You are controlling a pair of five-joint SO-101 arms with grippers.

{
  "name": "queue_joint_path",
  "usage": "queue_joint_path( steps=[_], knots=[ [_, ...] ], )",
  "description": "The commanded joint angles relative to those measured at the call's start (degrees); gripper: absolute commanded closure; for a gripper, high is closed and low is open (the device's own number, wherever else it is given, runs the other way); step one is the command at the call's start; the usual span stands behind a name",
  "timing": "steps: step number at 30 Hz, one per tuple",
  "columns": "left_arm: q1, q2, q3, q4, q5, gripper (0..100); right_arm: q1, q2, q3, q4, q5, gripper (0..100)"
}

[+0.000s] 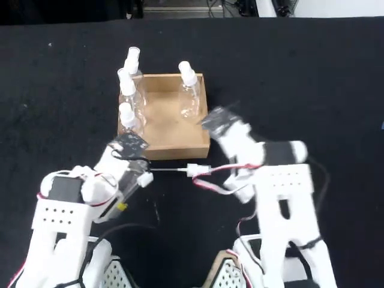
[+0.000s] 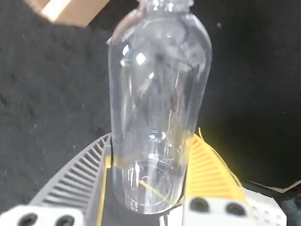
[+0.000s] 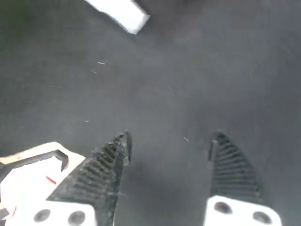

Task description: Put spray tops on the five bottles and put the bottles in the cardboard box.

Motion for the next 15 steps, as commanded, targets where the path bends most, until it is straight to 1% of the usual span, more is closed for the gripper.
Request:
queue_joint_path(
  steps=[1,4,9,11,15],
  knots=[
    [-5.41,-1.41,-1.80,0.53,0.88,97,-7.47,-2.15,4.18,-7.65,-3.16,72.4],
    [-9.54,-1.85,-1.98,0.09,3.52,97,-10.11,-2.07,8.75,-15.21,-6.42,72.7],
    [-14.99,-1.32,-4.00,-2.11,7.65,97,-12.31,-2.07,13.85,-23.30,-7.21,72.7],
    [-16.04,-1.41,-4.26,-2.73,8.35,97,-13.27,-2.07,14.81,-25.32,-8.53,72.7],
    [-15.69,-1.93,-4.26,-2.73,9.23,97,-13.63,-1.98,16.13,-30.95,-10.73,72.7]
  ],
)
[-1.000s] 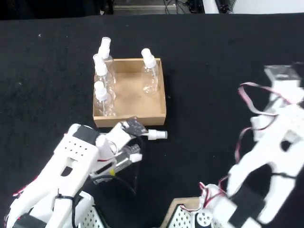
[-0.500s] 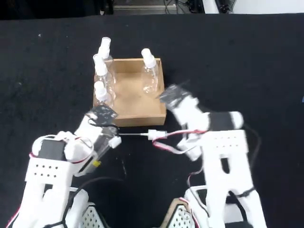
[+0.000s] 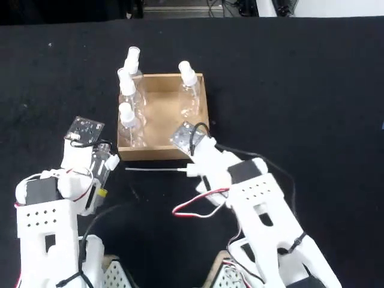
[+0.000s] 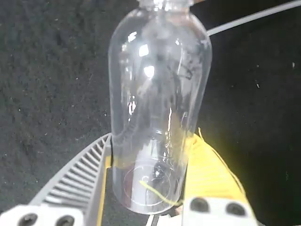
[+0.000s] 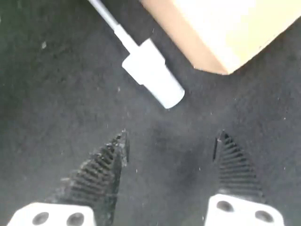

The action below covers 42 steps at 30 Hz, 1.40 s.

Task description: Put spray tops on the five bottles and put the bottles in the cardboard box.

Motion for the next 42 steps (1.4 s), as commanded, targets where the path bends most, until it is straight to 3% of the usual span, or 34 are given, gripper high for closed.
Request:
queue_joint_path(
  steps=[1,14,20,42],
  knots=[
    [-0.48,-1.58,-3.65,-1.05,2.90,97,-0.79,-1.54,0.22,-5.19,-1.41,72.7],
    [-0.48,-1.49,-3.65,-5.01,13.63,97,-1.32,11.21,-0.22,-12.66,-5.27,72.7],
    [-0.48,-1.49,-3.56,-5.01,13.63,97,-4.75,11.74,-0.66,-12.31,-5.45,72.7],
    [-0.75,-1.58,-3.56,-4.66,13.63,97,-5.71,11.82,3.30,-19.96,-5.36,72.7]
  ],
)
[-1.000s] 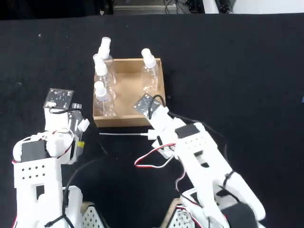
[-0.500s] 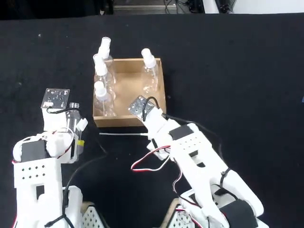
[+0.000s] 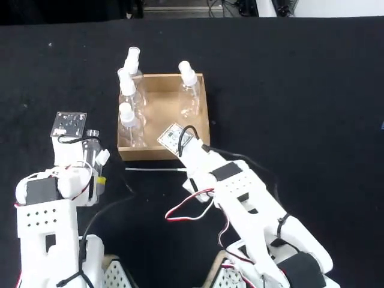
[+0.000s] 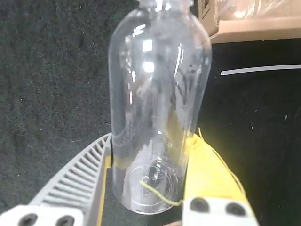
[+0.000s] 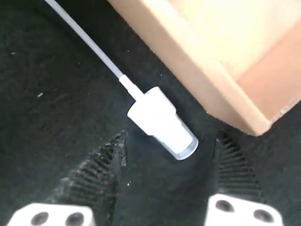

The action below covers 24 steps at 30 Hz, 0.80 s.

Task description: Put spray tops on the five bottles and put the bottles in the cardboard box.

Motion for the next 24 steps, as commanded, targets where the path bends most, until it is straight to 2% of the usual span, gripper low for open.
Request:
queue_joint_path(
  steps=[1,21,24],
  knots=[
    [-0.48,-1.58,-3.56,-0.70,0.35,97,-0.79,0.31,-0.31,-1.49,-0.26,72.7],
    [-0.57,-1.58,-3.56,-0.97,0.26,97,-0.79,8.75,-4.79,-1.49,-2.64,72.8],
    [-0.57,-1.58,-3.56,-0.97,0.26,97,-0.79,8.31,-4.44,-1.49,-2.64,80.5]
  ],
)
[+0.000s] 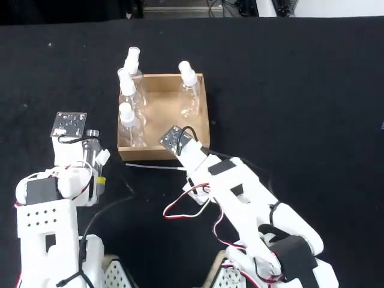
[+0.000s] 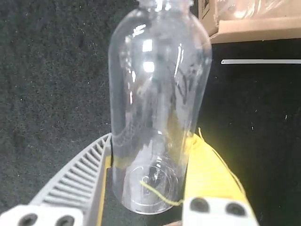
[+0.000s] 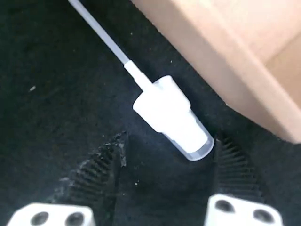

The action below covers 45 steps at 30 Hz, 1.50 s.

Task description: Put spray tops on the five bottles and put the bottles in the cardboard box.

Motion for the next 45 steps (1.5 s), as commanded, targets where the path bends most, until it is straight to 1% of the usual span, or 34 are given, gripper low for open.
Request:
queue_joint_path(
  steps=[1,3,4,6,10,15,20,22,25,27,31,35,38,40,43,45],
  knots=[
    [-0.48,-1.58,-3.56,-0.97,0.26,97,-0.62,-0.40,-2.95,-0.97,-0.53,84.1],
    [-0.48,-1.58,-3.56,-0.97,0.26,97,-0.53,-0.40,-3.21,-0.53,-0.70,89.2],
    [-0.48,-1.58,-3.56,-0.97,0.26,97,-0.53,-0.40,-3.12,-0.44,-0.70,90.0],
    [-0.48,-1.58,-3.56,-0.97,0.18,97,-0.53,-0.40,-3.12,1.49,-0.53,89.9],
    [-0.48,-1.58,-3.56,-0.97,0.09,97,-0.53,-2.59,-4.70,9.49,-0.53,90.0],
    [-0.48,-1.58,-3.56,-0.97,0.00,97,-0.88,-11.91,-5.67,21.63,-0.44,90.0],
    [-0.48,-1.58,-3.56,-0.97,0.00,97,-0.88,-21.67,-4.53,28.13,-0.44,89.8],
    [-0.48,-1.58,-3.56,-0.97,0.00,97,-0.88,-22.55,-3.21,30.15,2.29,87.4],
    [-0.48,-1.58,-3.56,-0.97,0.00,97,-0.79,-21.76,-1.01,31.65,9.14,78.1],
    [-0.40,-1.58,-3.56,-0.97,0.00,97,-0.79,-21.14,-0.75,31.56,11.34,73.6],
    [-0.48,-1.58,-3.56,-0.97,0.00,97,-0.79,-21.05,-4.09,32.97,11.43,70.8],
    [-0.48,-1.58,-3.56,-0.97,0.00,97,-1.93,-20.97,-6.46,33.58,11.43,70.8],
    [-0.48,-1.58,-3.56,-0.97,0.00,97,-2.11,-21.23,-6.55,33.93,8.62,71.2],
    [-0.48,-1.58,-3.56,-0.97,0.00,97,0.09,-21.41,-7.52,34.81,5.80,71.2],
    [-0.40,-1.58,-3.56,-0.97,0.00,97,2.90,-21.05,-12.44,40.62,0.88,72.3],
    [-0.22,-1.58,-3.56,-0.97,0.00,97,3.25,-20.97,-14.90,42.73,-2.11,76.1]
  ],
)
